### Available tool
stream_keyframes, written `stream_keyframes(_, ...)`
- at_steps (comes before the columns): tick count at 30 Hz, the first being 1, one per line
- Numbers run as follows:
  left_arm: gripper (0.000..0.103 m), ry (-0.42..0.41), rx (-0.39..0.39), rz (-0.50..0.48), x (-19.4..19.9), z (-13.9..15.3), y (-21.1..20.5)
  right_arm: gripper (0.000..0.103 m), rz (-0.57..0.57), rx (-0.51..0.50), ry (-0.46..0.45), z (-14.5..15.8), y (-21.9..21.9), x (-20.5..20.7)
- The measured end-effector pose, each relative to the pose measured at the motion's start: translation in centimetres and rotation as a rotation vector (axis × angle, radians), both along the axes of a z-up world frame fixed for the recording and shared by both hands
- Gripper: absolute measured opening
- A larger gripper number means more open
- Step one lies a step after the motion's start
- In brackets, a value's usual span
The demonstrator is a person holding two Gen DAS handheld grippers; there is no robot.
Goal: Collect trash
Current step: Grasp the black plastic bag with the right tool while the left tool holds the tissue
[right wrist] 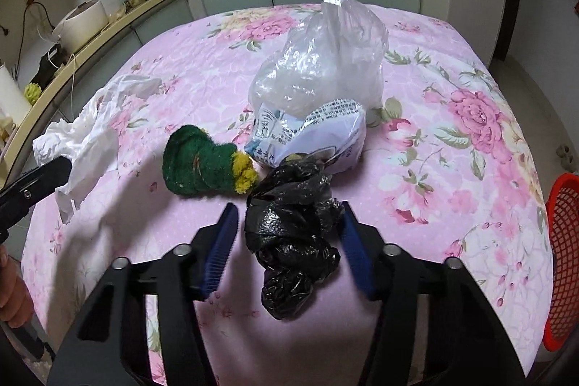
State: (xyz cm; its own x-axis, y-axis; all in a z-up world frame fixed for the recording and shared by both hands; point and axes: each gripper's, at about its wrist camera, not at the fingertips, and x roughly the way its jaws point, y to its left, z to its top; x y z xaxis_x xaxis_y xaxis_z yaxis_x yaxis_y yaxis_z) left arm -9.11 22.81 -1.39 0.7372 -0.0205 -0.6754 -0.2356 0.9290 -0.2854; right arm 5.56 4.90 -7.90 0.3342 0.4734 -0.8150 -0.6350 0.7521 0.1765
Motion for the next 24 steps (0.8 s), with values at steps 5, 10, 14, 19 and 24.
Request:
stream_keyframes(5,0.024,0.003,0.007,0.002,-0.1,0.0,-0.2,0.04,0.001,0.013,0.0,0.2,-0.4,-0.1)
stream_keyframes(10,0.024,0.0,0.017,0.006,-0.2,0.2,-0.3,0.04,-0.013,0.041,0.0,1.1,-1.5,-0.6)
stream_keyframes(14,0.024,-0.011,0.025,0.007,-0.4,0.7,-0.4,0.04,-0.026,0.07,-0.017,2.6,-2.8,-1.1)
stream_keyframes(19,0.024,-0.027,0.043,0.007,-0.6,1.5,-0.7,0.04,-0.065,0.123,-0.063,5.3,-4.8,-1.1)
stream_keyframes(24,0.024,-0.051,0.062,0.008,-0.6,2.6,-0.8,0.04,-0.11,0.167,-0.123,8.2,-6.9,-0.6)
